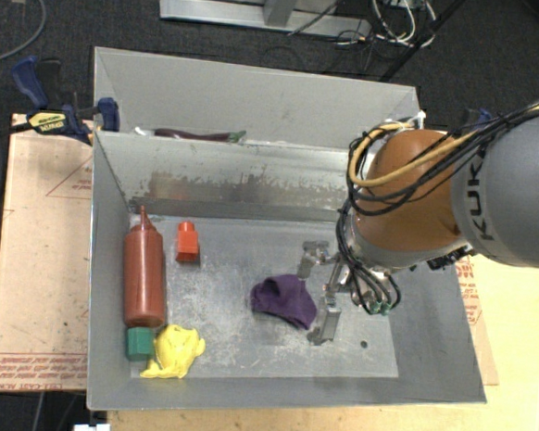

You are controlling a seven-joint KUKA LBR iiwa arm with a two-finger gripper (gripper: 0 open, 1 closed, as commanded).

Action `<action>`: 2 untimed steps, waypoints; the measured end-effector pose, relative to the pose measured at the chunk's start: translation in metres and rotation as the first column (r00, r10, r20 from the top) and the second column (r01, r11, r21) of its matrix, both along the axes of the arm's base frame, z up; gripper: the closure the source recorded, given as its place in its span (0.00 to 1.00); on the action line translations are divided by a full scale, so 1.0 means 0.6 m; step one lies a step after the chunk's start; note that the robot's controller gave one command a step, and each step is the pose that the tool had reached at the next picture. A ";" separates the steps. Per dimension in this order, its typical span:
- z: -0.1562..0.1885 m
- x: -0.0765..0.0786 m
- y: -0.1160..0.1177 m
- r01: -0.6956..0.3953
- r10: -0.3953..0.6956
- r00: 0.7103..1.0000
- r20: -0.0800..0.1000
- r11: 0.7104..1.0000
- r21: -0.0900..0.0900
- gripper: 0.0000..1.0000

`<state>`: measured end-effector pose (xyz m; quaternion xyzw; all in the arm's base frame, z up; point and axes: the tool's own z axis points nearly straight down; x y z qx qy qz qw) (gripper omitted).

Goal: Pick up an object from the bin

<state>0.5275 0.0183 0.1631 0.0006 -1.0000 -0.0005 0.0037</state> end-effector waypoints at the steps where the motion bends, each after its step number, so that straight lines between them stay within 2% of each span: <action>1: 0.007 0.003 0.000 0.000 0.000 1.000 0.008 1.000 0.000 0.00; 2: -0.032 0.030 0.004 -0.075 0.075 0.997 0.013 0.997 0.000 0.00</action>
Offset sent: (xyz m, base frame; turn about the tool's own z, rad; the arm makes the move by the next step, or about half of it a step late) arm 0.0543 0.0073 -0.0921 -0.2737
